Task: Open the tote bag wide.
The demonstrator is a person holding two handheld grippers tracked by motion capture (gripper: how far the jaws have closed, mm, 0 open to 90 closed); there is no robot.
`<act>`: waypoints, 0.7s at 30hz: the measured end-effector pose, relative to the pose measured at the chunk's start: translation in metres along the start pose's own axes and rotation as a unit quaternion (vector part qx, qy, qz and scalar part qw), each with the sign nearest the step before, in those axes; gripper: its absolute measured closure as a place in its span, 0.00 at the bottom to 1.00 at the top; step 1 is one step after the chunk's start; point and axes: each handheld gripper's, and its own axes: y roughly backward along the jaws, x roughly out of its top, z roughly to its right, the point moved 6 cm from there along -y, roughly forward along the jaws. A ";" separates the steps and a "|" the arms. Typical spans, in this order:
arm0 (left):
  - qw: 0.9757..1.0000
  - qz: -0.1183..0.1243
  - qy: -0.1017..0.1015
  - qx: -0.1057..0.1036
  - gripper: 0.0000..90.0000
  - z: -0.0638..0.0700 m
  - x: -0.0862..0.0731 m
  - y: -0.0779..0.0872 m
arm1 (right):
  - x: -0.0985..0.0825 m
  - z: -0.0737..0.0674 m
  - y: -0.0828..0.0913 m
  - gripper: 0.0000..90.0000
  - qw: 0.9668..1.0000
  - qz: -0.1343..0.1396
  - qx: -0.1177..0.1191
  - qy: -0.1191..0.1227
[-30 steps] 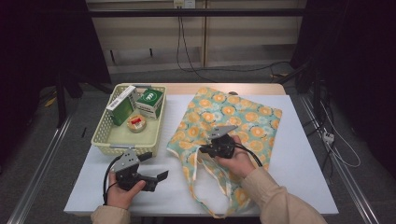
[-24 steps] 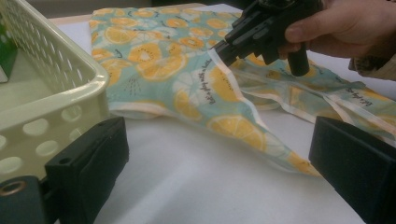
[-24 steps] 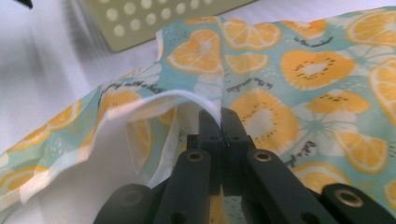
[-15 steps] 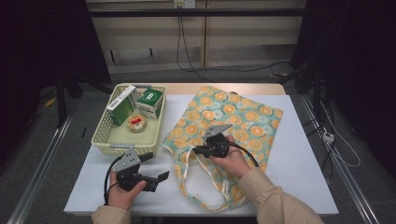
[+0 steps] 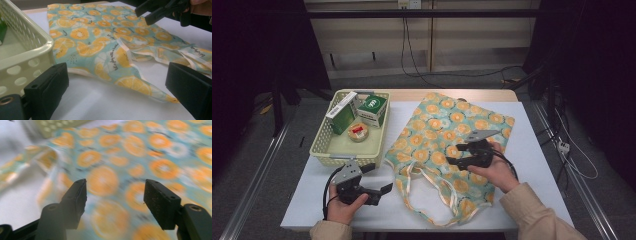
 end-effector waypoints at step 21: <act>1.000 -0.003 -0.004 -0.007 0.05 0.003 0.001 -0.005 | -0.089 0.105 0.049 0.39 0.975 -0.050 -0.187 -0.109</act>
